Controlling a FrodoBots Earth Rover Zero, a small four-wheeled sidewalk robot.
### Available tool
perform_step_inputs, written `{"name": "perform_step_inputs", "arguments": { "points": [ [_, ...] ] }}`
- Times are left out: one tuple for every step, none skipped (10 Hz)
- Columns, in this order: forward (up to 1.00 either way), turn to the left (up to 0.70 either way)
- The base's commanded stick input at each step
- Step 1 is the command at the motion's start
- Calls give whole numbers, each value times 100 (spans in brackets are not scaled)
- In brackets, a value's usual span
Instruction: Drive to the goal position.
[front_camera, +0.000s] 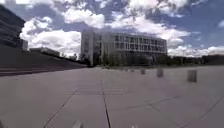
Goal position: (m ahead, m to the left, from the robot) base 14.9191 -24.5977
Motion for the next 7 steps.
{"name": "perform_step_inputs", "arguments": {
  "points": [
    [70, -33],
    [70, -32],
    [70, 0],
    [70, 0],
    [70, 0],
    [70, 0],
    [70, 0]
  ]
}}
